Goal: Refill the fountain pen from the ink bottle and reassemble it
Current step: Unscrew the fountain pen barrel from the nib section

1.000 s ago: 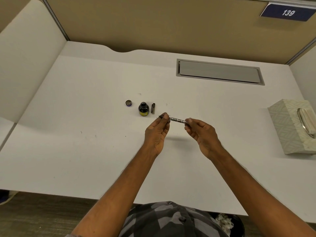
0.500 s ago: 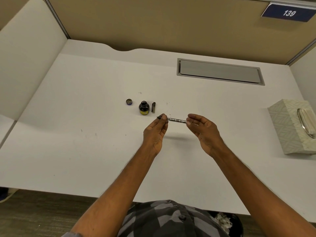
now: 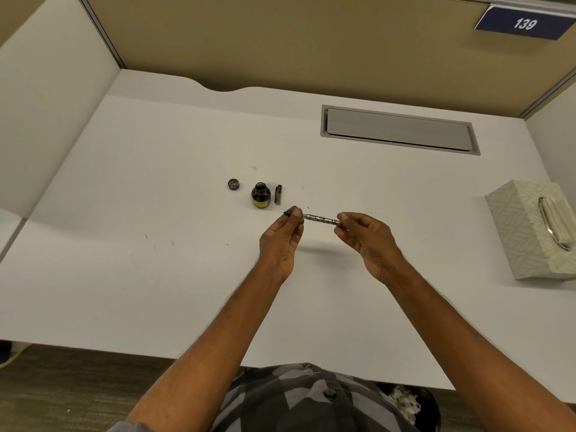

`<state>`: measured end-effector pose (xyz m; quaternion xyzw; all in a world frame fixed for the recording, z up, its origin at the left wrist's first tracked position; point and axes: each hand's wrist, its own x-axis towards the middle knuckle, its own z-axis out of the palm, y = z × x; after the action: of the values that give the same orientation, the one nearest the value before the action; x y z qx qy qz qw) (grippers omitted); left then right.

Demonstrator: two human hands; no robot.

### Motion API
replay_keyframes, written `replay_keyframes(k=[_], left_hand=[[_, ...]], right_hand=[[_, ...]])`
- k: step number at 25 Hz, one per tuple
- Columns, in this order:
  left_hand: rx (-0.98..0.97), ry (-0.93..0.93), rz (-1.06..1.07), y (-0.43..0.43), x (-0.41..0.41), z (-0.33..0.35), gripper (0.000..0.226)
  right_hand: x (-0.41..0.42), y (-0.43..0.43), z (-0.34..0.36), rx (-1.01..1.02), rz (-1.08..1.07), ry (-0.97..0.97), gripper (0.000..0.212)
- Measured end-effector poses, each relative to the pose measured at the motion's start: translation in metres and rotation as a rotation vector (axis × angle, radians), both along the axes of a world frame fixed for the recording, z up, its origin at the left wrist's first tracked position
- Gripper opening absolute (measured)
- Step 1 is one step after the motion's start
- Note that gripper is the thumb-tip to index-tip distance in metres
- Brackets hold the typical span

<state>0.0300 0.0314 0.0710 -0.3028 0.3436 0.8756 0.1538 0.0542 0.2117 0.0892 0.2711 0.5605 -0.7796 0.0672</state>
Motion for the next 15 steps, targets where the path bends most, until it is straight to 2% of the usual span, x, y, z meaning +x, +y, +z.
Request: replay_keyframes(k=[4, 8, 10, 13, 15], left_hand=[[-0.001, -0.004, 0.005, -0.0016, -0.0004, -0.0014, 0.012], [-0.005, -0.010, 0.002, -0.0003, -0.0005, -0.0024, 0.013], [-0.012, -0.012, 0.000, -0.0002, -0.0007, -0.0027, 0.014], [-0.014, -0.015, 0.000, -0.0010, 0.0000, -0.0041, 0.015], [-0.008, -0.015, -0.005, -0.0003, 0.0005, -0.0051, 0.015]], right_hand=[[-0.0008, 0.0006, -0.0014, 0.050, 0.068, 0.059, 0.033], [-0.0007, 0.0037, -0.0047, -0.033, 0.017, 0.008, 0.024], [0.0021, 0.0060, -0.0088, -0.010, 0.017, 0.010, 0.019], [0.0022, 0.0078, -0.0096, 0.061, 0.038, 0.043, 0.029], [0.0007, 0.0100, -0.0086, 0.019, 0.007, 0.023, 0.025]])
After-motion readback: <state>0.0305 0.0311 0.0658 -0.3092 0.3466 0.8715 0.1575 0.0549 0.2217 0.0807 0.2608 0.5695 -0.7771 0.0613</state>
